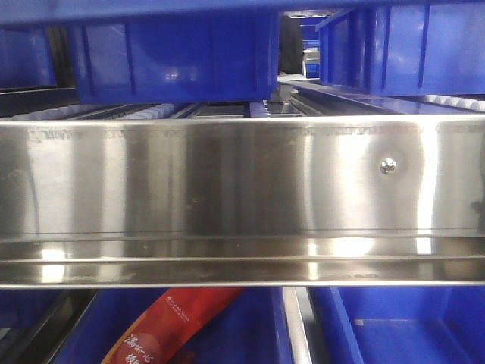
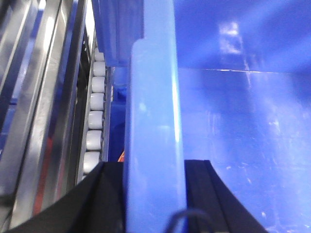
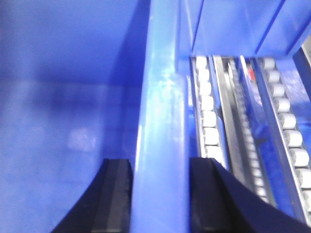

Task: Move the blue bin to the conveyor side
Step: 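Lift the blue bin with both grippers and pull it off the shelf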

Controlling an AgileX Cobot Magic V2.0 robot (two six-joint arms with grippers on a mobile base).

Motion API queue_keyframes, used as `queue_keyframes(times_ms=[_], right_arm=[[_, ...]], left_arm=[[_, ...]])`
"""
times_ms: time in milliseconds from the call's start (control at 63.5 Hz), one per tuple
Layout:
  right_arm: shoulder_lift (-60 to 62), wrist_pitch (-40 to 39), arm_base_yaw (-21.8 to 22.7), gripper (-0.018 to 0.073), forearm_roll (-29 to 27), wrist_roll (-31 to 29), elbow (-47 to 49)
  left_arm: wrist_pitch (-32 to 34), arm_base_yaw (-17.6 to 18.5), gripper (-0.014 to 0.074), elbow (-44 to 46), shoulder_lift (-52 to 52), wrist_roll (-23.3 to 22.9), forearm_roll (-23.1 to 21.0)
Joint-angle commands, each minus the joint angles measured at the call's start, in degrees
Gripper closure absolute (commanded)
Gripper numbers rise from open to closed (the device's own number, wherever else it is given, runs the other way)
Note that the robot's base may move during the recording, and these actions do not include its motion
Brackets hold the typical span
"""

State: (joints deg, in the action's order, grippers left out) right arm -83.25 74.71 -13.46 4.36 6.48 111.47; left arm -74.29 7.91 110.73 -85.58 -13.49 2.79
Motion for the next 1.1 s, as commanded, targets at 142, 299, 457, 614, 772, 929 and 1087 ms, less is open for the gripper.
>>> queue_keyframes(times_ms=[142,299,457,614,772,929,1087], right_arm=[[7.2,-4.7,0.1,0.0641,-0.2,1.0,-5.1],[11.5,-5.3,0.1,0.0641,-0.2,1.0,-11.2],[15.3,-7.2,0.1,0.0641,-0.2,1.0,-16.4],[17.1,-8.7,0.1,0.0641,-0.2,1.0,-17.2],[17.4,-8.9,0.1,0.0641,-0.2,1.0,-17.2],[17.3,-8.9,0.1,0.0641,-0.2,1.0,-17.2],[17.3,-8.9,0.1,0.0641,-0.2,1.0,-17.2]], left_arm=[[4.3,0.4,0.0614,-3.5,6.4,-0.2,0.5],[5.3,0.4,0.0614,-9.3,11.3,-0.4,0.5],[5.3,0.4,0.0614,-13.0,15.3,-0.4,0.6],[5.3,0.4,0.0614,-14.8,17.9,-0.4,0.6],[5.3,0.4,0.0614,-14.8,18.8,-0.4,0.6],[5.3,0.4,0.0614,-14.8,18.8,-0.4,0.6],[5.2,0.4,0.0614,-14.8,18.9,-0.4,0.6]])
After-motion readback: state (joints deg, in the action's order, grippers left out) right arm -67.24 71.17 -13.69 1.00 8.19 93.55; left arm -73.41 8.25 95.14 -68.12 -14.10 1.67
